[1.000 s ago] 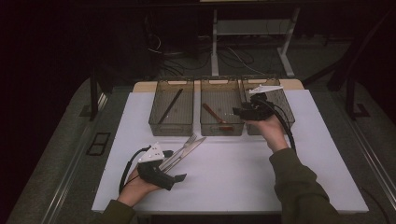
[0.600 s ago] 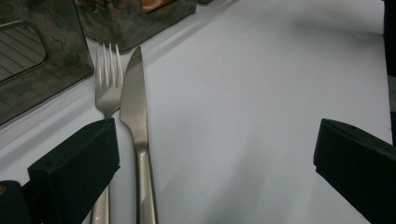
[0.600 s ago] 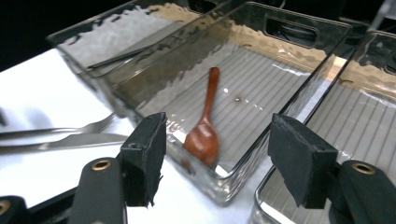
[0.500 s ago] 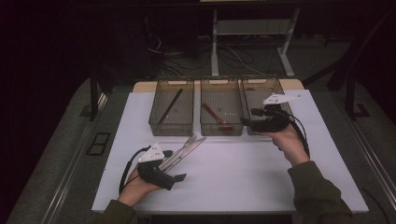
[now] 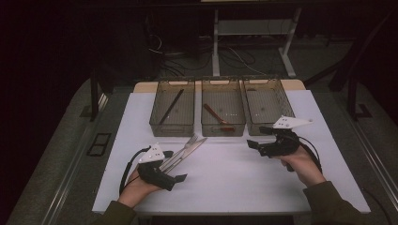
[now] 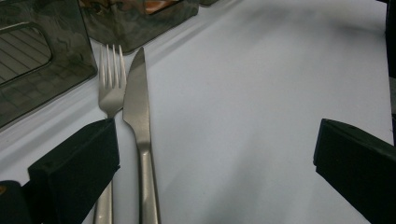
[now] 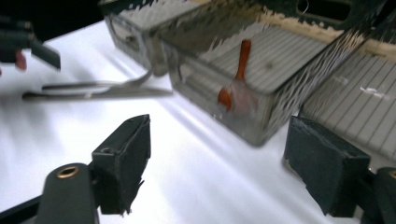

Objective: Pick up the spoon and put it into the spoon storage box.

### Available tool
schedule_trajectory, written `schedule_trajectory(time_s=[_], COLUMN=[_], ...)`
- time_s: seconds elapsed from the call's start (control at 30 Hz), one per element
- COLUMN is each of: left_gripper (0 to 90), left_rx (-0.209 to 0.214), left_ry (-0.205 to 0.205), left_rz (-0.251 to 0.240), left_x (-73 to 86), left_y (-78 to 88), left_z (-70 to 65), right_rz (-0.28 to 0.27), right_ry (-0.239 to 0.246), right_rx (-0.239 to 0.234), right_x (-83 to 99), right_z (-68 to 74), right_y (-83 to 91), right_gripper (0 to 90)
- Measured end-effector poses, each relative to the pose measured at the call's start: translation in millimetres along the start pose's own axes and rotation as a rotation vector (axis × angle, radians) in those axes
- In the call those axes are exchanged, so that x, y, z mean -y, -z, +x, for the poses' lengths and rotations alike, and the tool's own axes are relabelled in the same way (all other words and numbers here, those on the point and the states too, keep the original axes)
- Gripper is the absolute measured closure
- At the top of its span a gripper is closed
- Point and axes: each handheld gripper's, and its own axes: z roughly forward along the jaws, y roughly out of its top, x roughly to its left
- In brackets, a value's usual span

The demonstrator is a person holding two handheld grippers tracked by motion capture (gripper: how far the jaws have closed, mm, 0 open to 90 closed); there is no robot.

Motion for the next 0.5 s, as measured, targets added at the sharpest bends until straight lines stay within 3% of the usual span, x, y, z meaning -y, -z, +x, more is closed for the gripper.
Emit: schedule_trajectory(time_s=[0.5], left_gripper=[0.0], left_rx=[-0.006], left_ry=[-0.010], left_rz=[0.004], left_x=[-0.1], left_y=[0.3], left_z=[-0.4], right_rz=[0.024], right_ry=[-0.032], right_rx=[0.009], right_x=[48.6], right_z=[6.0], right_y=[24.4], right_gripper=[19.3])
